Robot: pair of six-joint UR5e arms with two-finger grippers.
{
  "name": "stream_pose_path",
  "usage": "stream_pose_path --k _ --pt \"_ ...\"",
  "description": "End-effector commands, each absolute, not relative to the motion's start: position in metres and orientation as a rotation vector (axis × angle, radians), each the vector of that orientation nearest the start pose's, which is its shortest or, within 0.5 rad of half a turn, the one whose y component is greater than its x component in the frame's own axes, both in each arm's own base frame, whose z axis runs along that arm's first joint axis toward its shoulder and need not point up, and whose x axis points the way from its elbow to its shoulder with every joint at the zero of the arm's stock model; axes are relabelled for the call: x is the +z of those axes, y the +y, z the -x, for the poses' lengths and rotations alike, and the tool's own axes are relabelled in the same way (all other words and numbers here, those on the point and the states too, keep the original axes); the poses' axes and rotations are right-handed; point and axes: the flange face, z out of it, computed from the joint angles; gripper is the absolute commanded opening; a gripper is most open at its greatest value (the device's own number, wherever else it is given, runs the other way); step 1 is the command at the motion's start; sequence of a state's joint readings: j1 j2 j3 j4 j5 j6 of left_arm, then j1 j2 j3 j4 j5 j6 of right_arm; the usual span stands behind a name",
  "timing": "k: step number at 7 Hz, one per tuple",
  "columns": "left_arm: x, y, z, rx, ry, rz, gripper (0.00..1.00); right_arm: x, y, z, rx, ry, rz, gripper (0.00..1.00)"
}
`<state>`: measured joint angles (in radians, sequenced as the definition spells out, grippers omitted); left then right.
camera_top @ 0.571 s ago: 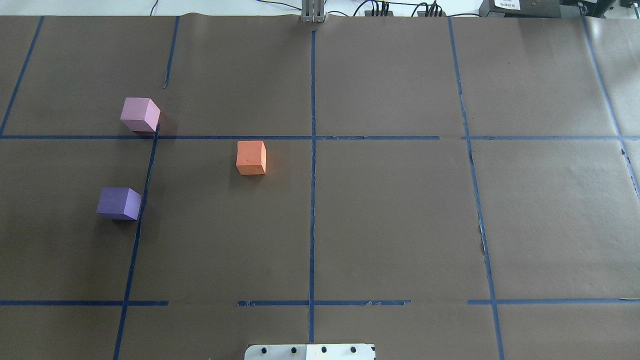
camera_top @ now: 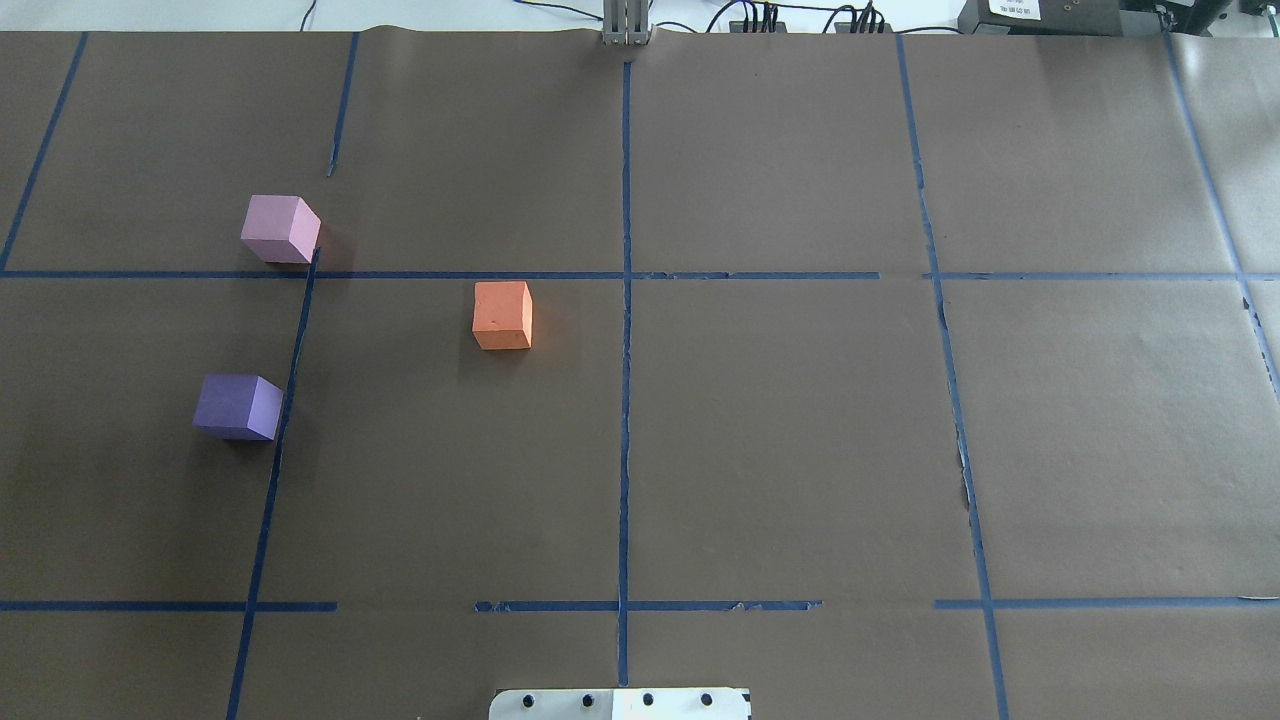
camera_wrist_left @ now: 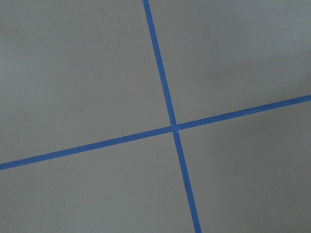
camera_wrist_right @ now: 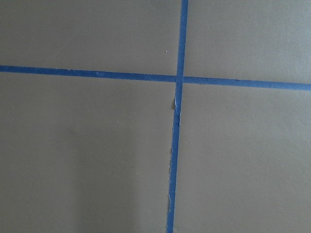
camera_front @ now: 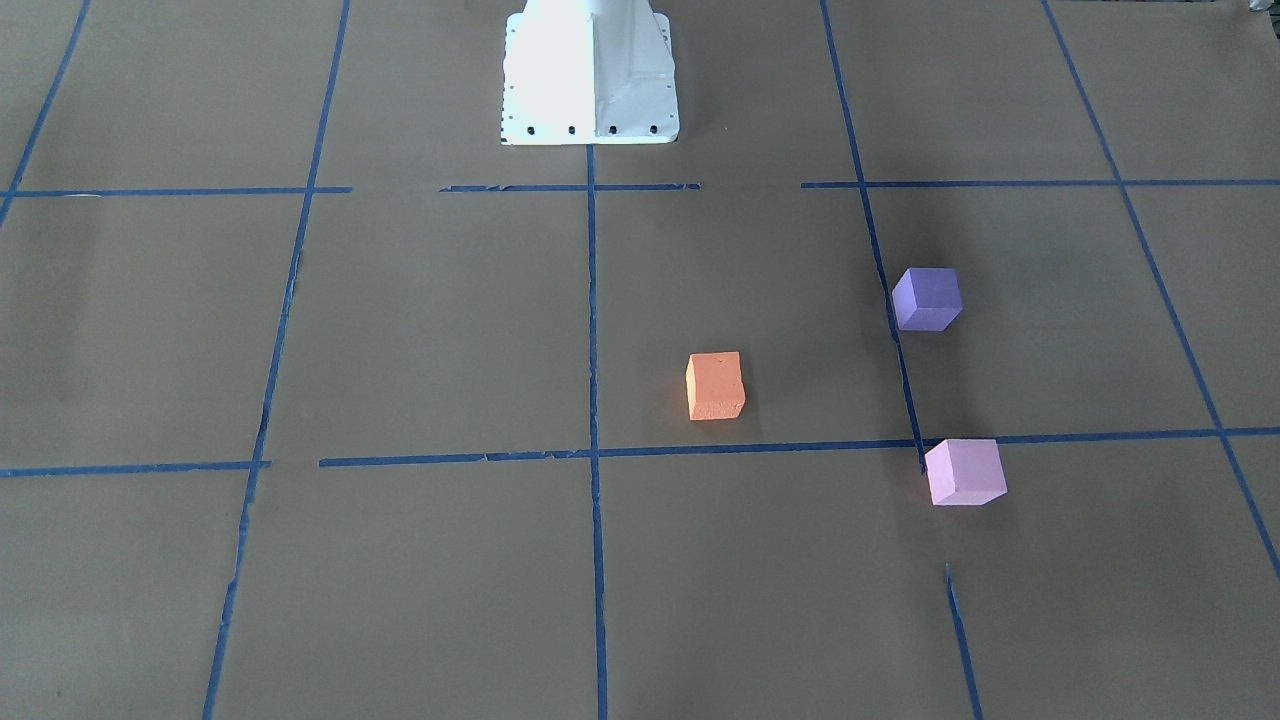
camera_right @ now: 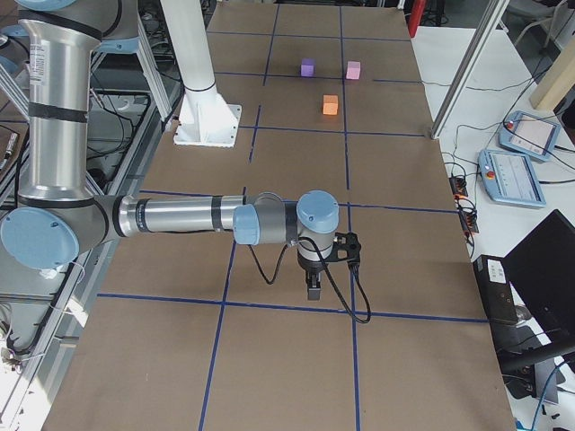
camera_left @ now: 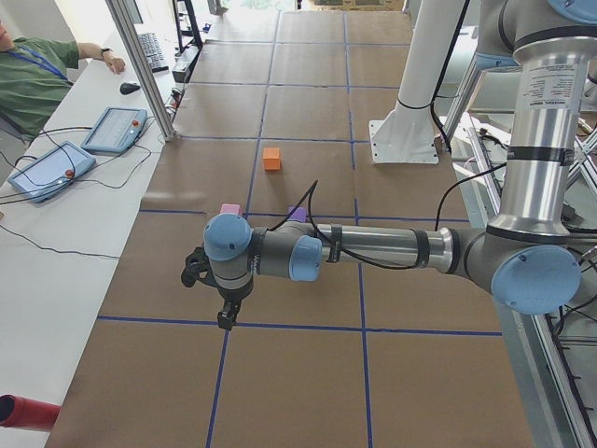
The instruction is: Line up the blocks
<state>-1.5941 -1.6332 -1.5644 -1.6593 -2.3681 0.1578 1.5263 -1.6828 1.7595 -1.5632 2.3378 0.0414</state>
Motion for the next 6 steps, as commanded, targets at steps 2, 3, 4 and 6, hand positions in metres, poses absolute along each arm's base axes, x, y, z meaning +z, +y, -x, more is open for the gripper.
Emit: stream_pose_path --k 2,3,4,6 --pt "0.568 -0.548 0.054 0.223 0.783 -0.285 1.0 0.618 -0.451 -0.044 -0.035 -0.769 -0.047 1.0" --pt "0.542 -0.552 0.017 0.237 0.8 -0.278 1.0 0.617 -0.451 -0.044 -0.036 -0.769 -0.049 1.0" --pt "0.501 -0.562 -0.013 0.165 0.832 -0.286 1.0 0.618 -0.451 -0.044 -0.035 -0.769 -0.047 1.0" --pt "0.467 -0.565 -0.091 0.146 0.905 -0.315 1.0 0.618 -0.451 -0.044 -0.035 -0.769 -0.047 1.0"
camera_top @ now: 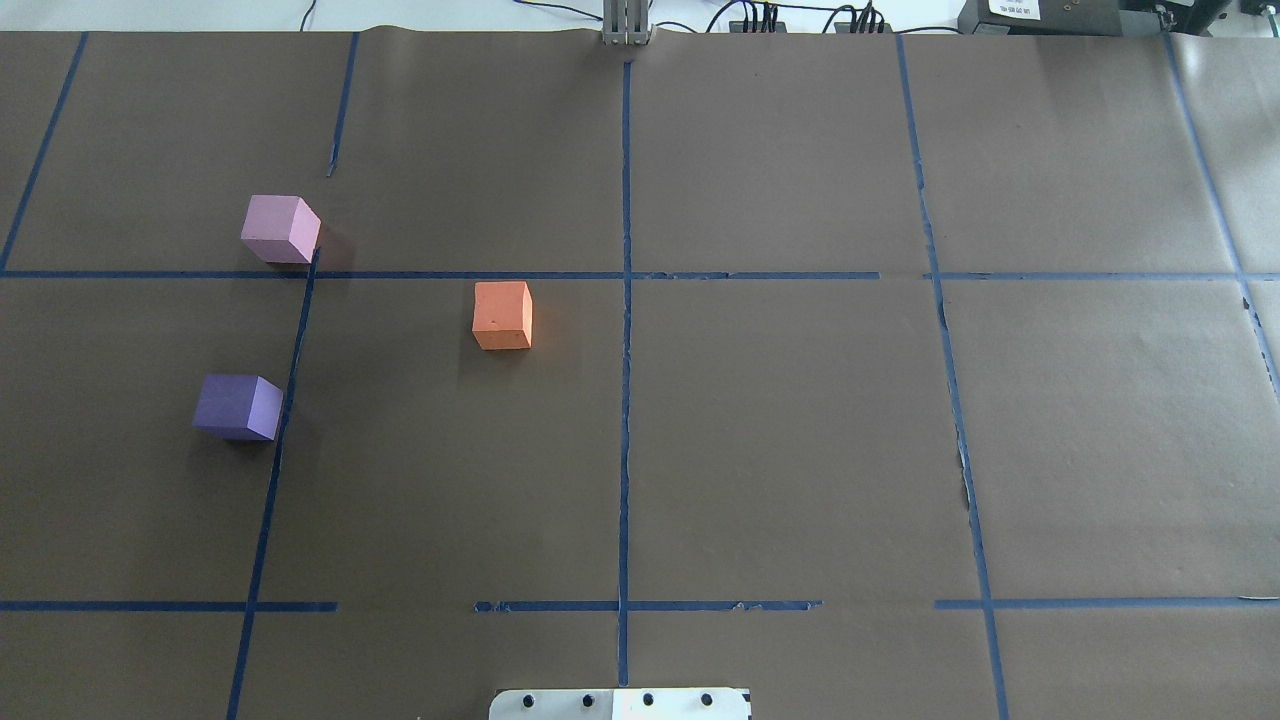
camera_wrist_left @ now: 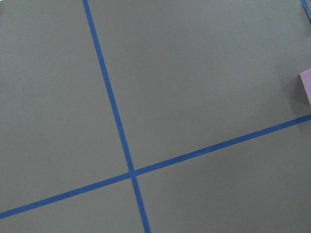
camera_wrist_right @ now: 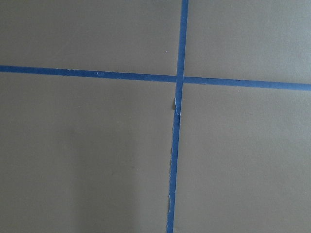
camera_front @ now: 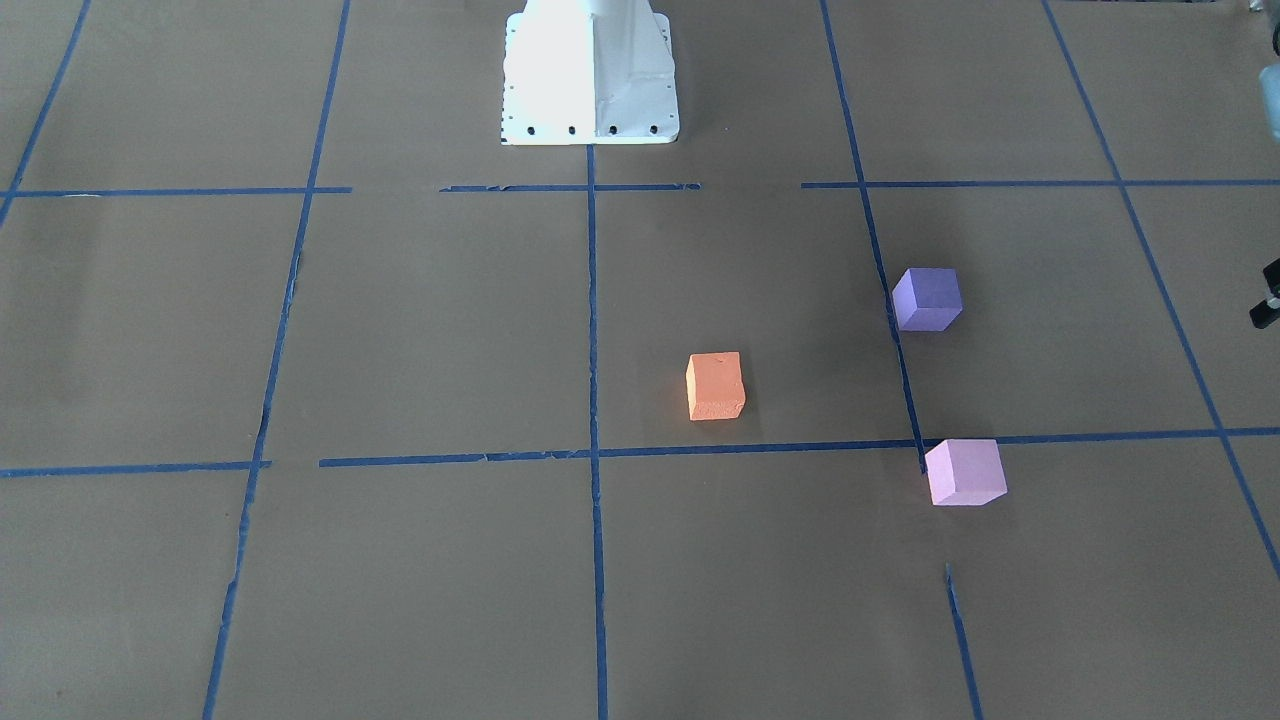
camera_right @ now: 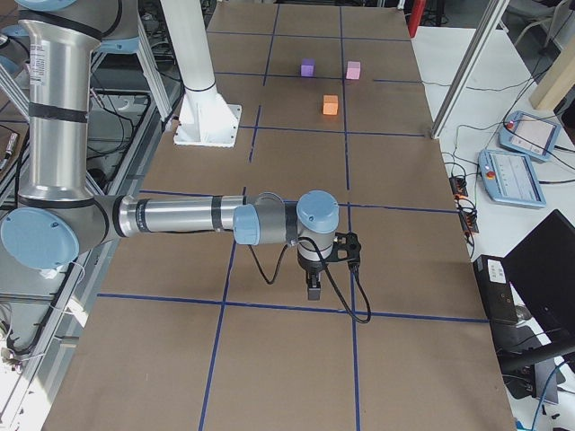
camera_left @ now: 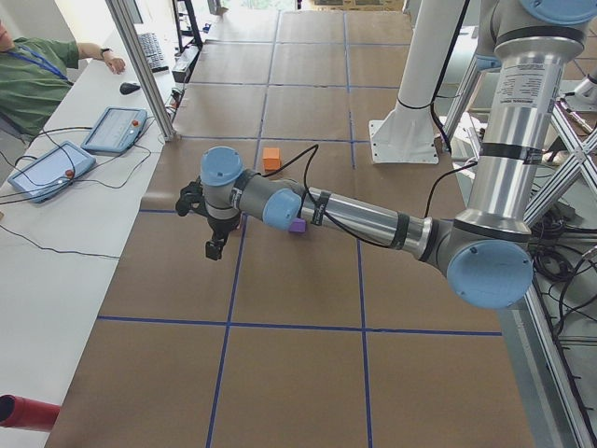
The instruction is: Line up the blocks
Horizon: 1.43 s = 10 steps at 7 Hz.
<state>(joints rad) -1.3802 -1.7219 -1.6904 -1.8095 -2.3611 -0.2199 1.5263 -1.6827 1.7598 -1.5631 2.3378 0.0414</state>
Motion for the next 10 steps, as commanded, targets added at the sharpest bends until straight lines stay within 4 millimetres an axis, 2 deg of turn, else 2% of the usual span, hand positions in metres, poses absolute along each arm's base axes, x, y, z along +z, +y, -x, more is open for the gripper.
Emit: stream_pose_path --k 1,2,3,4,5,6,7,8,9,10 --pt "0.42 -0.581 -0.142 0.091 0.94 -0.292 1.0 0.618 -0.451 -0.044 -0.035 -0.769 -0.047 1.0" --pt "0.38 -0.587 -0.213 0.033 0.937 -0.264 1.0 0.618 -0.451 -0.044 -0.035 -0.769 -0.047 1.0" --pt "0.345 -0.578 -0.288 0.013 0.959 -0.216 1.0 0.618 -0.451 -0.044 -0.035 -0.769 -0.047 1.0" --pt "0.319 -0.572 -0.346 -0.049 0.966 -0.17 1.0 0.618 -0.451 -0.044 -0.035 -0.769 -0.047 1.0" --pt "0.293 -0.574 -0.392 -0.121 0.954 -0.174 1.0 0.617 -0.451 -0.044 -0.036 -0.769 -0.049 1.0" --pt "0.282 -0.561 -0.431 -0.141 0.946 -0.147 1.0 0.618 -0.451 -0.044 -0.035 -0.771 -0.047 1.0" --pt "0.264 -0.569 -0.462 -0.169 0.919 -0.128 1.0 0.618 -0.451 -0.044 -0.035 -0.769 -0.047 1.0" --pt "0.263 -0.566 -0.484 -0.169 0.887 -0.139 1.0 0.618 -0.451 -0.044 -0.035 -0.769 -0.047 1.0" --pt "0.265 -0.55 -0.503 -0.164 0.878 -0.119 1.0 0.618 -0.451 -0.044 -0.035 -0.769 -0.047 1.0" --pt "0.263 -0.541 -0.513 -0.163 0.882 -0.107 1.0 0.618 -0.451 -0.044 -0.035 -0.769 -0.047 1.0"
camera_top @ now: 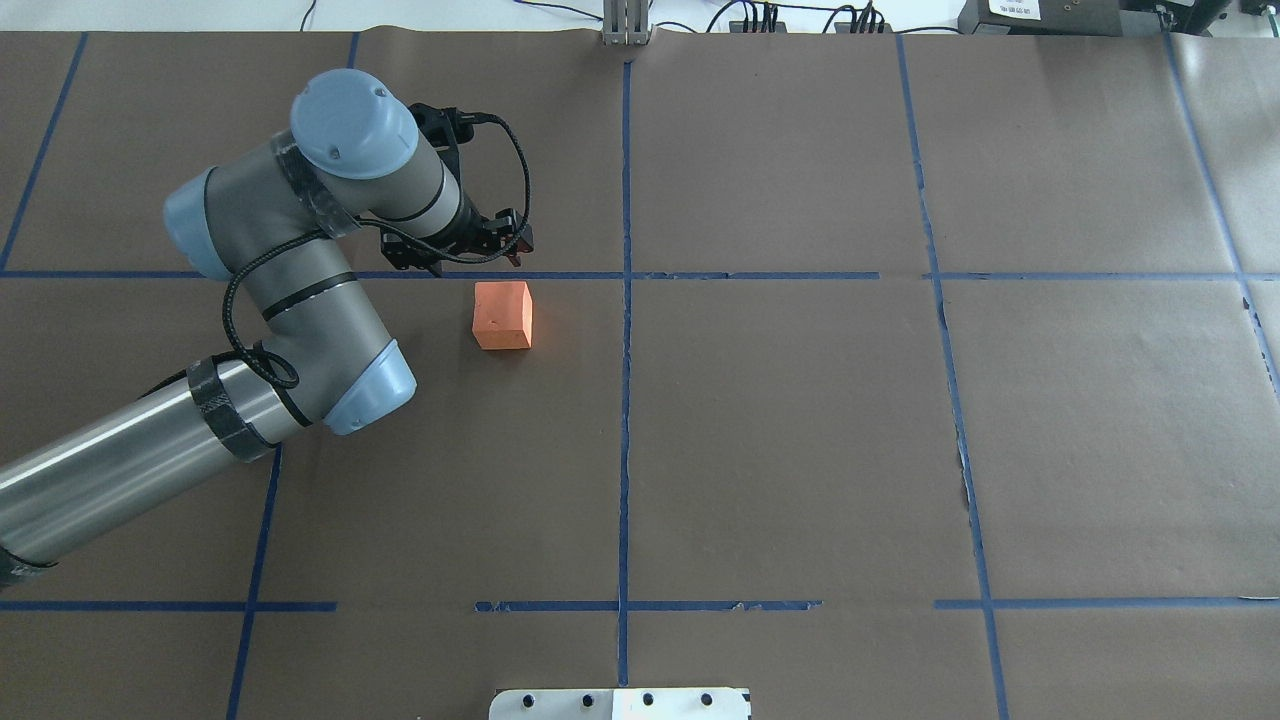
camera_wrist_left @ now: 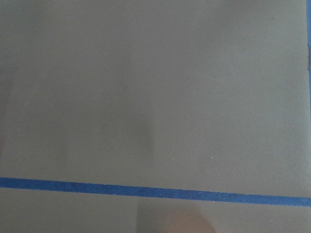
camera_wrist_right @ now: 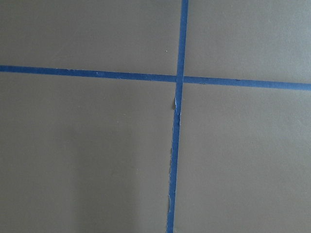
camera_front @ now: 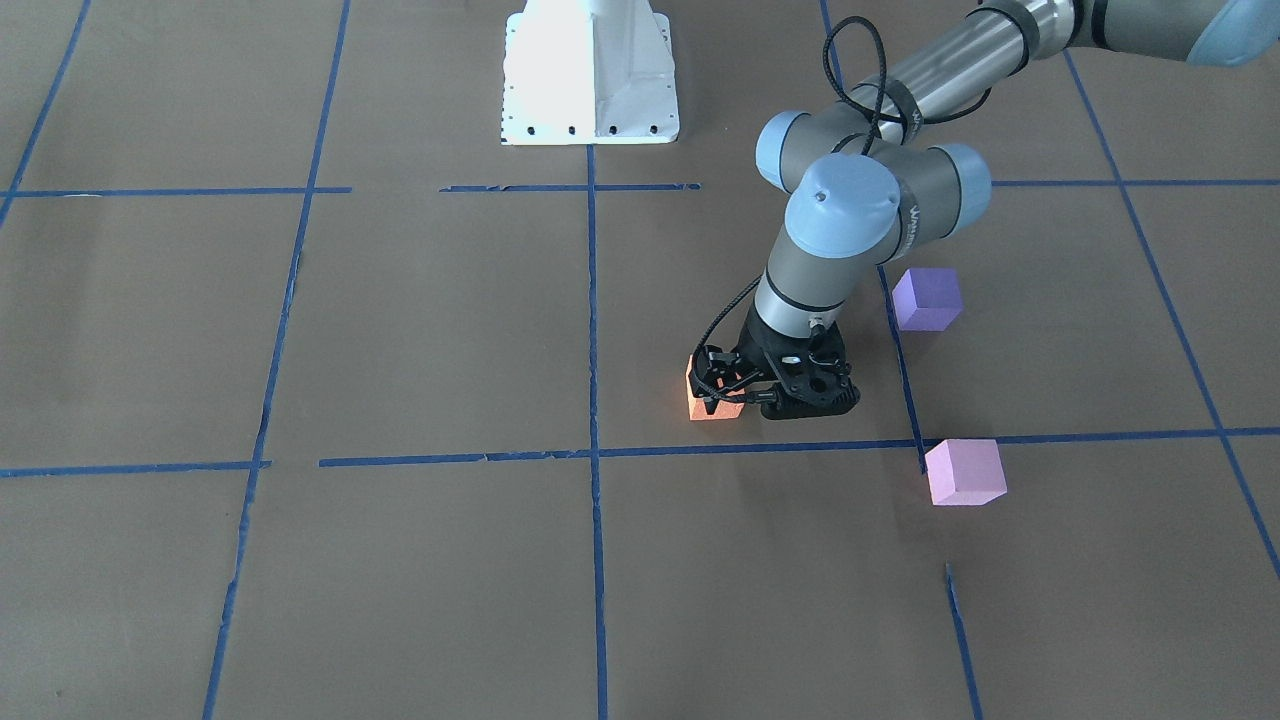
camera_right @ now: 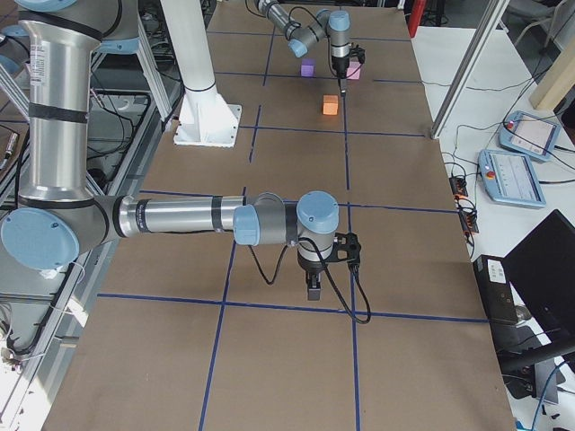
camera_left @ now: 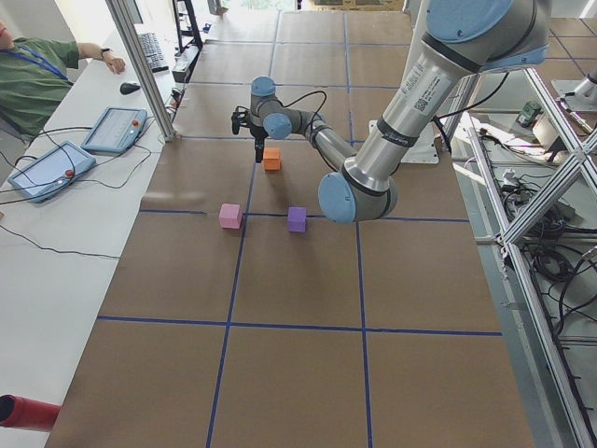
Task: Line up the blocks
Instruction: 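Move the left gripper over the orange cube and lower onto it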
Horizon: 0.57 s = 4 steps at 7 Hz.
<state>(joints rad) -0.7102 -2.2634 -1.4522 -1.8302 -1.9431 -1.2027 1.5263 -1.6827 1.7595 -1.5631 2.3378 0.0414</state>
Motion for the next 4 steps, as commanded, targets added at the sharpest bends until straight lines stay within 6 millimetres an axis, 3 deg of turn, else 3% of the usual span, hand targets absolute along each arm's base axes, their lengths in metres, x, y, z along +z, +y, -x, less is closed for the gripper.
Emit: stream_pose_path --k 1,4 --pt "0.262 -0.535 -0.52 -0.165 0.885 -0.095 1.0 0.618 -0.451 -0.044 -0.035 -0.769 -0.047 1.0" --pt "0.288 -0.525 -0.545 -0.146 0.845 -0.054 1.0 0.618 -0.451 -0.044 -0.035 -0.769 -0.047 1.0"
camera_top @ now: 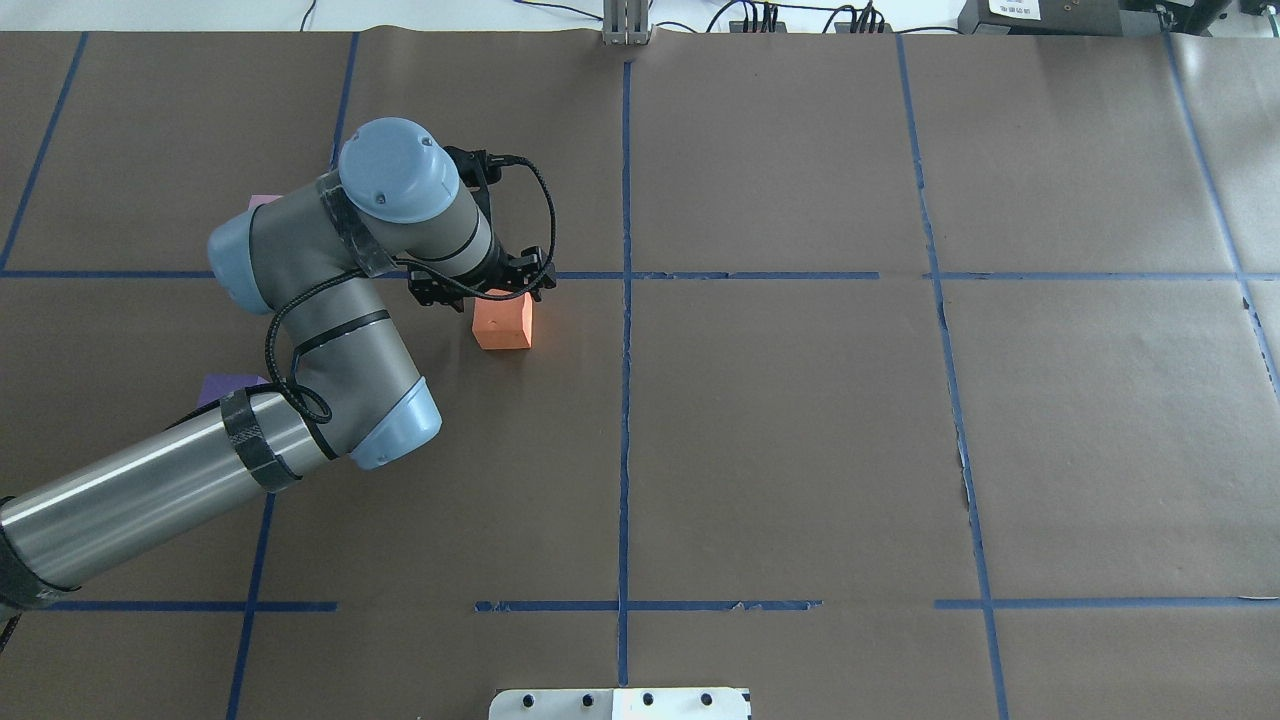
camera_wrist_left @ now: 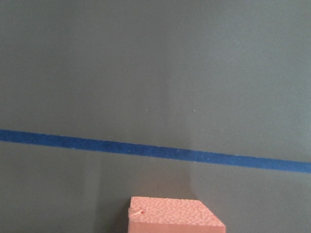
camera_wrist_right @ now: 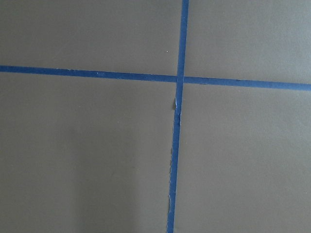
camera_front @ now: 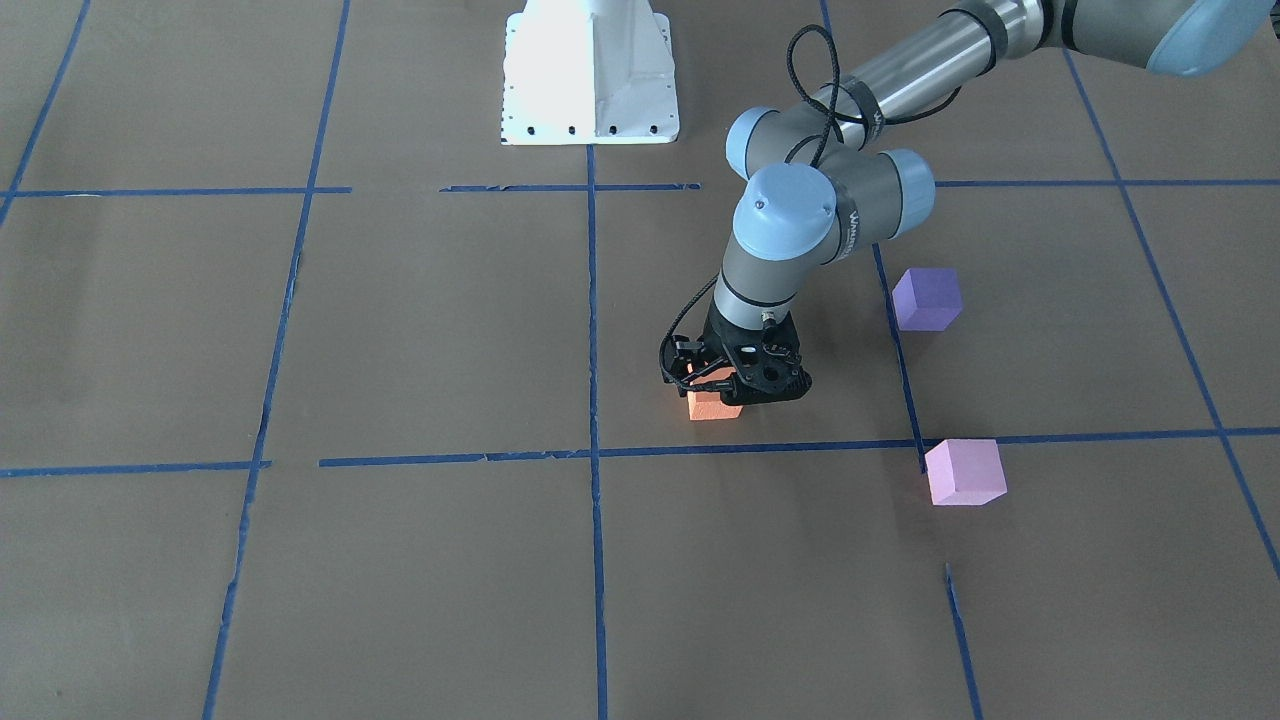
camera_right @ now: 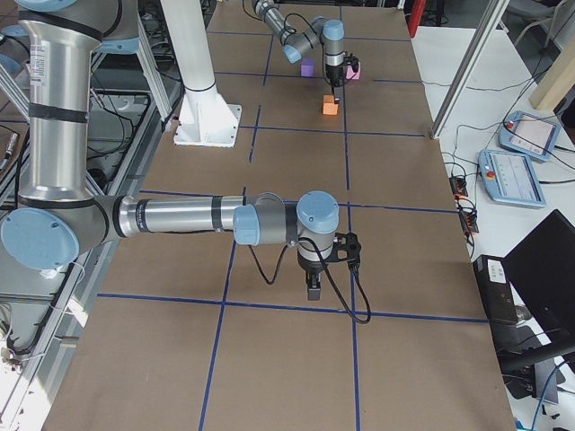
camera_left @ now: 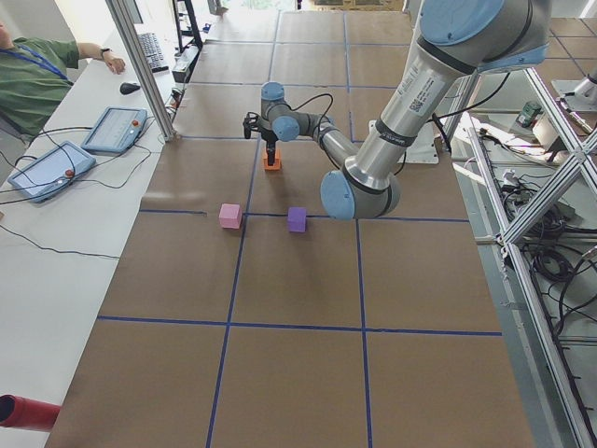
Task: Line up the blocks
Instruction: 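Move the left gripper over the orange cube and lower onto it, then close the left gripper on the orange cube and lift it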
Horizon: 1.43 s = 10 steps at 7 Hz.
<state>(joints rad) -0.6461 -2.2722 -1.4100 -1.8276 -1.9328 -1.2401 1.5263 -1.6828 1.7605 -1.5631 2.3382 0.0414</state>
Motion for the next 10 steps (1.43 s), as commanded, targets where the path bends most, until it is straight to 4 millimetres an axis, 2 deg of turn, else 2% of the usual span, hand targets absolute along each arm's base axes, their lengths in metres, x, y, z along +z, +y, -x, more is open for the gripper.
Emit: stream_pose_path --k 1,3,4,5,6,7,9,10 --pt "0.286 -0.522 -0.549 -0.14 0.85 -0.052 0.97 0.617 -0.451 -0.044 -0.036 -0.769 -0.049 1.0" --pt "0.283 -0.52 -0.545 -0.121 0.873 -0.001 0.07 0.618 -0.451 -0.044 -0.035 -0.769 -0.047 1.0" --pt "0.277 -0.525 -0.53 -0.119 0.9 0.019 0.06 0.618 -0.451 -0.044 -0.035 -0.769 -0.047 1.0" --pt "0.292 -0.523 -0.494 -0.128 0.916 0.021 0.06 0.618 -0.451 -0.044 -0.035 -0.771 -0.047 1.0" --pt "0.314 -0.519 -0.445 -0.115 0.934 0.021 0.06 0.618 -0.451 -0.044 -0.035 -0.769 -0.047 1.0" --pt "0.342 -0.521 -0.403 -0.069 0.914 -0.022 0.06 0.618 -0.451 -0.044 -0.035 -0.769 -0.047 1.0" --pt "0.428 -0.526 -0.339 -0.032 0.818 -0.033 0.06 0.618 -0.451 -0.044 -0.035 -0.769 -0.047 1.0" --pt "0.453 -0.523 -0.328 -0.009 0.791 -0.031 0.06 0.618 -0.451 -0.044 -0.035 -0.769 -0.047 1.0"
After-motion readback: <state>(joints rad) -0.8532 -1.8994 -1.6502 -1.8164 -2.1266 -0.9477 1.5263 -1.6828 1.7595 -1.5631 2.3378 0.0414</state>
